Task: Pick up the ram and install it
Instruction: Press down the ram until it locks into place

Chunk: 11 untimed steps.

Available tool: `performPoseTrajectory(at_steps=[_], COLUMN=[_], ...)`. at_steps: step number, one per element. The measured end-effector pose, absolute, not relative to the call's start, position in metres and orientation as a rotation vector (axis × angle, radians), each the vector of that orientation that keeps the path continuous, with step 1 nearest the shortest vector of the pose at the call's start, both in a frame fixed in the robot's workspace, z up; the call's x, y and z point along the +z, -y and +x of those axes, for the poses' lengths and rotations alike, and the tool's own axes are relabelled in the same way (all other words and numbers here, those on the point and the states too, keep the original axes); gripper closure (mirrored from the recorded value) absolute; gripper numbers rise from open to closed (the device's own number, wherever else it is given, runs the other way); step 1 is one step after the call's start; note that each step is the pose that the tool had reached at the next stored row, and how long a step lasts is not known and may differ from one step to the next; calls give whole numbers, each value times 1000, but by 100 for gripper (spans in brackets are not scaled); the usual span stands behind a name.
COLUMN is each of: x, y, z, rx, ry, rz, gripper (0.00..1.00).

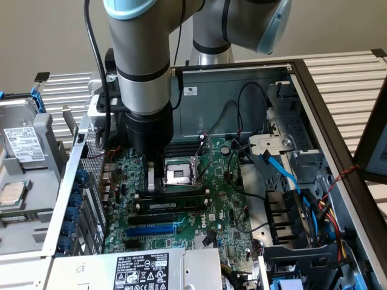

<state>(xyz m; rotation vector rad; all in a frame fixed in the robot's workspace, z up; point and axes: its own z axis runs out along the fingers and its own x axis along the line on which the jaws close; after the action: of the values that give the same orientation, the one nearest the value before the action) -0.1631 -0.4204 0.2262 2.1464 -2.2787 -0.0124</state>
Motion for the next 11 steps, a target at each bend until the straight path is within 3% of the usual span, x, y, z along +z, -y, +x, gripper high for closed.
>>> performPoseTrajectory(at_steps=[11], x=[256], y=[422], z=[-149], rx=[-22], ry=[2282], rz=[2152], gripper=[90])
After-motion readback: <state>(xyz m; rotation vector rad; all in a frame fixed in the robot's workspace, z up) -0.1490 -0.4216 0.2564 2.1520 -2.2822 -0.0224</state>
